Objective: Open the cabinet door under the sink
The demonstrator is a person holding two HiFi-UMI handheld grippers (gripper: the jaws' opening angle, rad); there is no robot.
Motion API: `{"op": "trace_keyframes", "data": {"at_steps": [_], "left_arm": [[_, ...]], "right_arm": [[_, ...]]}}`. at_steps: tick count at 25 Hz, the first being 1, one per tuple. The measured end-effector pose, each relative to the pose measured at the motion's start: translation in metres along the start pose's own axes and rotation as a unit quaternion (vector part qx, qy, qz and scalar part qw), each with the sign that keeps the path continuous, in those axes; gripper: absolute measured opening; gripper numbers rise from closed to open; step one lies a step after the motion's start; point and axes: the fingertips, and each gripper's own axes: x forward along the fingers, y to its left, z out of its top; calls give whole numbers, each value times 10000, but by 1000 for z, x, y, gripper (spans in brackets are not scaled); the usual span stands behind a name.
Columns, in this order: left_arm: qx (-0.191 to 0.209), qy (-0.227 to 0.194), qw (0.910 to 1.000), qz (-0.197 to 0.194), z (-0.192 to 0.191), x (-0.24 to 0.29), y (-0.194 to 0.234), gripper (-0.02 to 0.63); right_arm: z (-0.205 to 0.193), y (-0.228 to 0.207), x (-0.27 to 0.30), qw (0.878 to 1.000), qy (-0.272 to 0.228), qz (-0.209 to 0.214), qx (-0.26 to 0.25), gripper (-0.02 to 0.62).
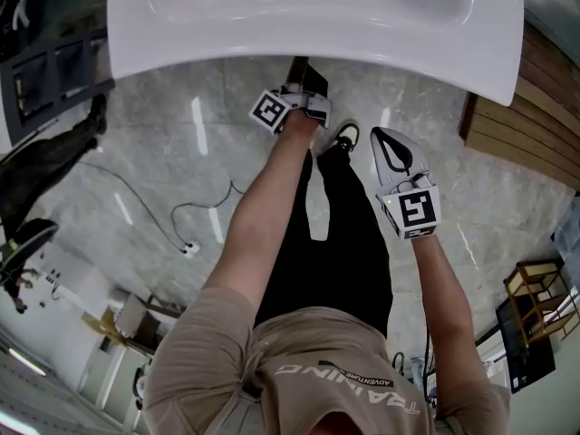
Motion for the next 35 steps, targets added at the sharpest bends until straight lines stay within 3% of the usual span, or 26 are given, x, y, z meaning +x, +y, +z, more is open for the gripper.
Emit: {"op": "trace_keyframes", "data": {"at_steps": [6, 11, 17, 26, 35], "left_arm": [[103, 329, 9994, 44, -4, -8, -1, 101], [148, 396, 9991, 18, -5, -28, 1, 100], [247, 755, 9968, -2, -3, -48, 3, 100], [109, 976, 9951, -83, -3, -68, 3, 100], [139, 1769, 9841, 47, 5, -114, 9, 100]], "right_arm": [[4, -1, 1, 9998, -130, -64, 167, 2], [-4, 4, -5, 10000, -29, 24, 51, 2], [-20, 5, -14, 9998, 168, 87, -118, 2], [-16, 23, 1, 9996, 229, 111, -125, 2], [-2, 67, 34, 9997, 97, 133, 194, 2]]}}
